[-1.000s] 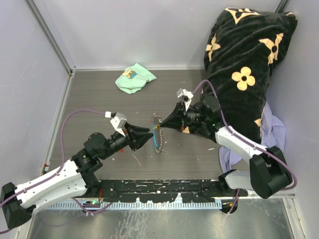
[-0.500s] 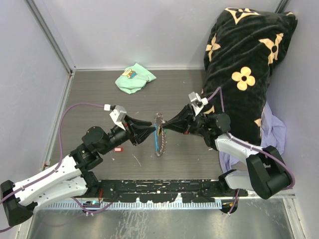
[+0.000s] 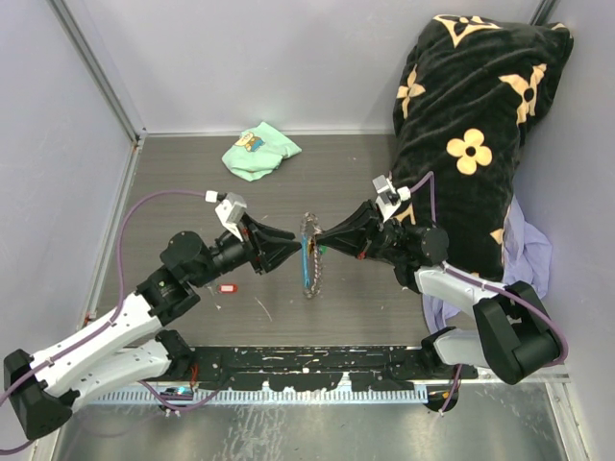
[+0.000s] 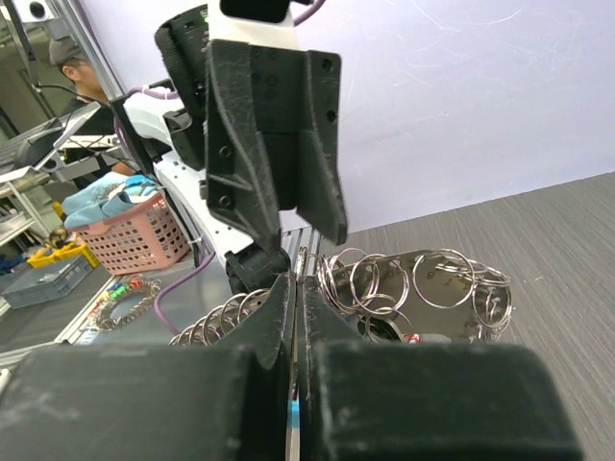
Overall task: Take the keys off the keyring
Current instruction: Remove the key from the keyring.
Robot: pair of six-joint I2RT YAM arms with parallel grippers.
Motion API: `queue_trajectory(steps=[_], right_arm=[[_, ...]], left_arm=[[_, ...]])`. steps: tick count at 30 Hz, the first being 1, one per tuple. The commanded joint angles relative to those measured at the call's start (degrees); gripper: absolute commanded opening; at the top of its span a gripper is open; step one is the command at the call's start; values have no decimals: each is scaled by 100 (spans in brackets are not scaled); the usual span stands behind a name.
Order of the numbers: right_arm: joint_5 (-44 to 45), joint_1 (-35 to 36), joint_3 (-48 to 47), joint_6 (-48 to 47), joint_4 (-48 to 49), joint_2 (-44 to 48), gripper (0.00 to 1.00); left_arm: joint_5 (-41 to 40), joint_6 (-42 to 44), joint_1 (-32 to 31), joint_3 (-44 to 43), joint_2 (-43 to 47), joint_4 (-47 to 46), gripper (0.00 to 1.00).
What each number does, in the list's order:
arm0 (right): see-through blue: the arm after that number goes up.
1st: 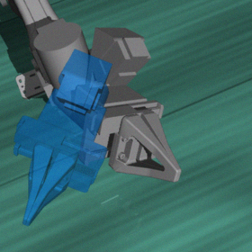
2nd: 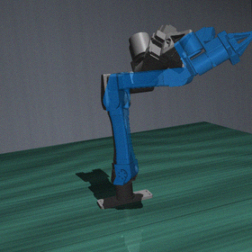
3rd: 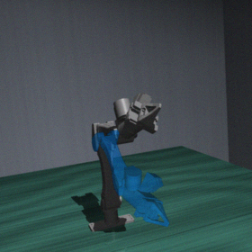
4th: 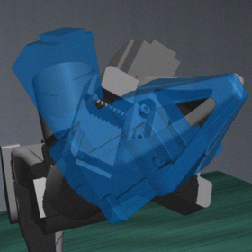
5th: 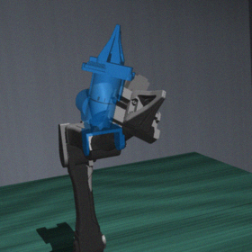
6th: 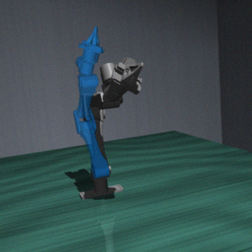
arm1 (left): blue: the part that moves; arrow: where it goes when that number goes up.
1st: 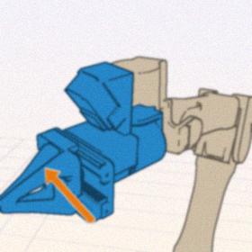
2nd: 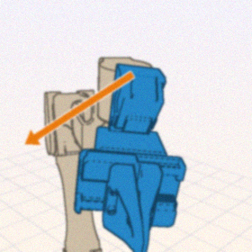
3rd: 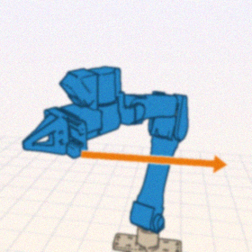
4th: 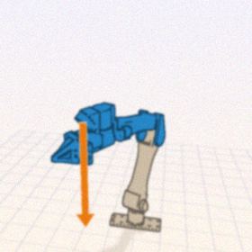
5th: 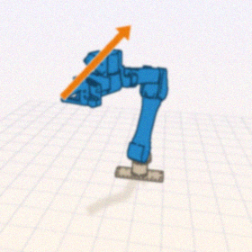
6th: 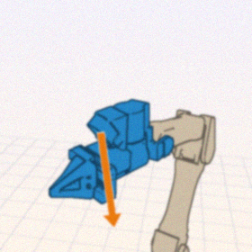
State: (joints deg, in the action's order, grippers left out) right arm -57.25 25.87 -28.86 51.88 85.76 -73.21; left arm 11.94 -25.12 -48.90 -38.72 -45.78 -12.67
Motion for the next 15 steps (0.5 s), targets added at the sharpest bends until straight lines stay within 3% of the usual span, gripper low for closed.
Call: queue_trajectory(steps=[1,7,15], right_arm=[[159,18,-40,201,1122,170,1],[88,15,-56,238,1127,156,1],[57,15,-89,291,1128,131,1]], left_arm=[[968,-478,484,-168,-88,-669,38],[1763,-863,783,-161,-420,-1215,45],[1978,-893,878,-205,-652,-1273,48]])
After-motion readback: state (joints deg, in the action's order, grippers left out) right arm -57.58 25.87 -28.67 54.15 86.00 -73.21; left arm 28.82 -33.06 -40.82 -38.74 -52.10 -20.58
